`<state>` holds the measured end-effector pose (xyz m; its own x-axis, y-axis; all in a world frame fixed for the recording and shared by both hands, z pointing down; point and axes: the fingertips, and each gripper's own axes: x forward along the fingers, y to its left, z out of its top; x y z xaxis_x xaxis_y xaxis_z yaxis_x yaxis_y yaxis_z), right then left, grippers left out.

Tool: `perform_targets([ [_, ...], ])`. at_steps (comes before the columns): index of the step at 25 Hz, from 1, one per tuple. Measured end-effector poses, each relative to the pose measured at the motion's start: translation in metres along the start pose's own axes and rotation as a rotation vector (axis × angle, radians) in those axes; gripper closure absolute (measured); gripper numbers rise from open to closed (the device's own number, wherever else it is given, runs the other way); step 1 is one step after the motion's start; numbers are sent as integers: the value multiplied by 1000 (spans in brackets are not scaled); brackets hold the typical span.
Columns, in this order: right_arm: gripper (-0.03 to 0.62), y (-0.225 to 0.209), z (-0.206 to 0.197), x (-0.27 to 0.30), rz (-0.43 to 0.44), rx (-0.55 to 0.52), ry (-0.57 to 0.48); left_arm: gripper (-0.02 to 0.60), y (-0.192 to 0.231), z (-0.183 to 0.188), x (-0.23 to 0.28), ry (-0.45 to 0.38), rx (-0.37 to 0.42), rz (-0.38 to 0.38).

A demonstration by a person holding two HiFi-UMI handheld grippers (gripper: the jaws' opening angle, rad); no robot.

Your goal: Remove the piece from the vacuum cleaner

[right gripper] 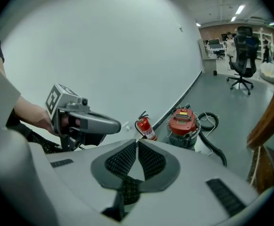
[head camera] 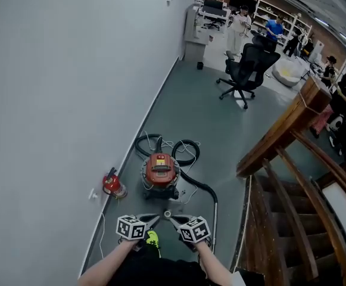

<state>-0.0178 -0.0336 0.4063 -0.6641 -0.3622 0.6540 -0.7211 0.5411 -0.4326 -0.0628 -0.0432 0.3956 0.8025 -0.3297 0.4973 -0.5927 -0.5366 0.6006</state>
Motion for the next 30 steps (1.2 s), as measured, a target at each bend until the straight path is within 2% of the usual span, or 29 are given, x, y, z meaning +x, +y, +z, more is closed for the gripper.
perform_targets([
  [7,566,10,-39,-21,12,-1,12,572,-31,-37,2,-2,-18,13],
  [16,566,29,-68,-47,36,-46,-14,571,-70,-66,-7,-35,46,46],
  [21,566,50,-90,-66,62,-91,-33,572,-101,-91,-17,-42,144,78],
  [25,566,66,-125,-83,81,-110,-33,572,-126,-118,-21,-31,204,84],
  [30,566,79,-168,-104,95,-114,-20,572,-151,-143,-24,-63,168,97],
])
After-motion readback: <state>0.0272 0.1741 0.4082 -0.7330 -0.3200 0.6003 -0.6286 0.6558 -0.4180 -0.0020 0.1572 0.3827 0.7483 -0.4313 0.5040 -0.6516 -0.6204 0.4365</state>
